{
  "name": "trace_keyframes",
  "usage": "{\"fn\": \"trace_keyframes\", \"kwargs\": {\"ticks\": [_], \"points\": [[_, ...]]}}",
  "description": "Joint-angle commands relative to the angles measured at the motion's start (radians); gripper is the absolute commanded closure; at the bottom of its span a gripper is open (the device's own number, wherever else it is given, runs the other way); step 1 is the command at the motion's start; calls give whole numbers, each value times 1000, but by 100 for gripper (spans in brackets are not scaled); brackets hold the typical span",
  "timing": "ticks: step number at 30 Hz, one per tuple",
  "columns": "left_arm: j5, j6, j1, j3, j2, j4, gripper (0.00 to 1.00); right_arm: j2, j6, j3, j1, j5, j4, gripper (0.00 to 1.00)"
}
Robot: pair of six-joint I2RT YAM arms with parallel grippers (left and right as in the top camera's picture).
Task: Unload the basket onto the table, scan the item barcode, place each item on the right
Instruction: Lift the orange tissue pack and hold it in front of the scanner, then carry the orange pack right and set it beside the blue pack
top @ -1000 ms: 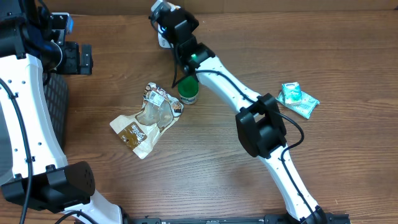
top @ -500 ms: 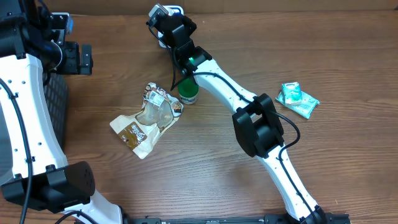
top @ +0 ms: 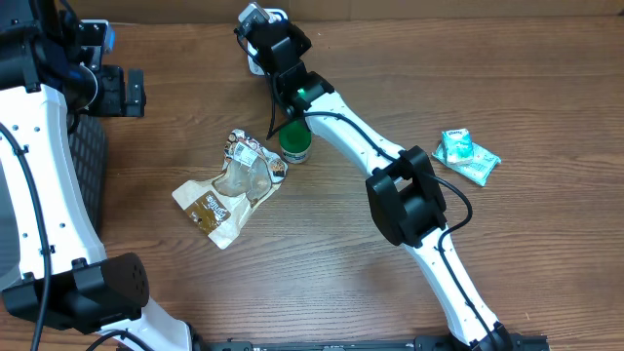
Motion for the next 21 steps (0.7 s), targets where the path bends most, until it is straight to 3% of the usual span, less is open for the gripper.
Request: {"fn": "trace_keyframes", "kwargs": {"ticks": [1, 11, 16, 21], "points": [[7, 19, 3, 5, 3, 1, 0, -179, 224, 9, -23, -2, -97, 96], [7, 19, 3, 5, 3, 1, 1, -559, 718, 9, -130, -332, -768, 96], [7, 19, 3, 5, 3, 1, 0, -655, 828, 9, -266, -433, -1089, 96], [7, 19, 3, 5, 3, 1, 0, -643, 862, -1, -400, -433, -1323, 96]]}}
